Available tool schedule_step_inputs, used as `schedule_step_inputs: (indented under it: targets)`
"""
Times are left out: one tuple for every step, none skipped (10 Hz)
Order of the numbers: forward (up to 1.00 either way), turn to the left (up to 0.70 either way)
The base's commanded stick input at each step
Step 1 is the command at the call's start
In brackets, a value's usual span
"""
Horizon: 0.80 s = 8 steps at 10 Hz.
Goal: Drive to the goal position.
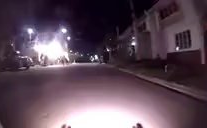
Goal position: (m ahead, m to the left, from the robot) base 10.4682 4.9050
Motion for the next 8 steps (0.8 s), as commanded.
schedule_step_inputs:
  targets:
    - [0.6,0.0]
    - [0.6,0.0]
    - [0.6,0.0]
    - [0.6,0.0]
    - [0.6,0.0]
    - [0.6,0.0]
    - [0.6,-0.03]
    - [0.6,-0.11]
